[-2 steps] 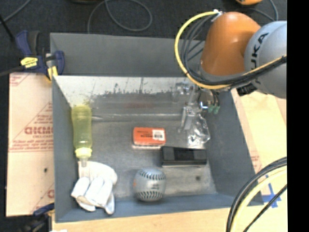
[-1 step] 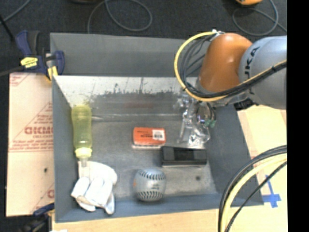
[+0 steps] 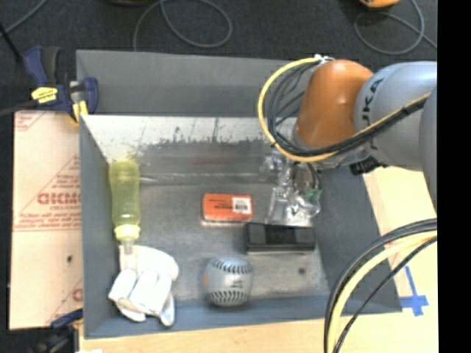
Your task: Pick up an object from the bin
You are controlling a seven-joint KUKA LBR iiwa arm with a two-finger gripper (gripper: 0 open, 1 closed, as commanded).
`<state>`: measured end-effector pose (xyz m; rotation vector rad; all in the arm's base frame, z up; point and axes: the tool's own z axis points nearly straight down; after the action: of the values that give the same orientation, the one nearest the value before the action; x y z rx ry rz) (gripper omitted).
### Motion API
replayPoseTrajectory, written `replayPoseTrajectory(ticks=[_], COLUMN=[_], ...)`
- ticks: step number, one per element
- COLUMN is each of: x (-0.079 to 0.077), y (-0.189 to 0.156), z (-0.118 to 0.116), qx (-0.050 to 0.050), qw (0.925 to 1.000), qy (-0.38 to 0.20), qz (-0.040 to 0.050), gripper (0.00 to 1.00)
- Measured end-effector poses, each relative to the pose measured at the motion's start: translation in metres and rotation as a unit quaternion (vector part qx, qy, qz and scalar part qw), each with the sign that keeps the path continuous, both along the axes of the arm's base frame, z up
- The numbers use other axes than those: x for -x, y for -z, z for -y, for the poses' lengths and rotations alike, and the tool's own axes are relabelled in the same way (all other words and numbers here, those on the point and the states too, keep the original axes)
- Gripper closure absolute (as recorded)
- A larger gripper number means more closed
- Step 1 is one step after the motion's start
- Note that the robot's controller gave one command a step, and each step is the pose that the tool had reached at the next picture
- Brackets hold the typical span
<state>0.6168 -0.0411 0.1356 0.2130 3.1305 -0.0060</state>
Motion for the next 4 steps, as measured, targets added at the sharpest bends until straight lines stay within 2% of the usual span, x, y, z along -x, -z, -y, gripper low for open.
replayPoseTrajectory(ticks=[1, 2, 4], x=[0.004, 0.002, -0.004], y=[0.035, 0.055, 0.049], z=[-0.067, -0.030, -0.030], qx=[-0.001, -0.002, -0.001], qw=[0.9985, 0.9920, 0.9929], qy=[-0.053, 0.126, 0.119], qz=[0.0081, 0.0050, 0.0058], gripper=[0.00, 1.00, 1.00])
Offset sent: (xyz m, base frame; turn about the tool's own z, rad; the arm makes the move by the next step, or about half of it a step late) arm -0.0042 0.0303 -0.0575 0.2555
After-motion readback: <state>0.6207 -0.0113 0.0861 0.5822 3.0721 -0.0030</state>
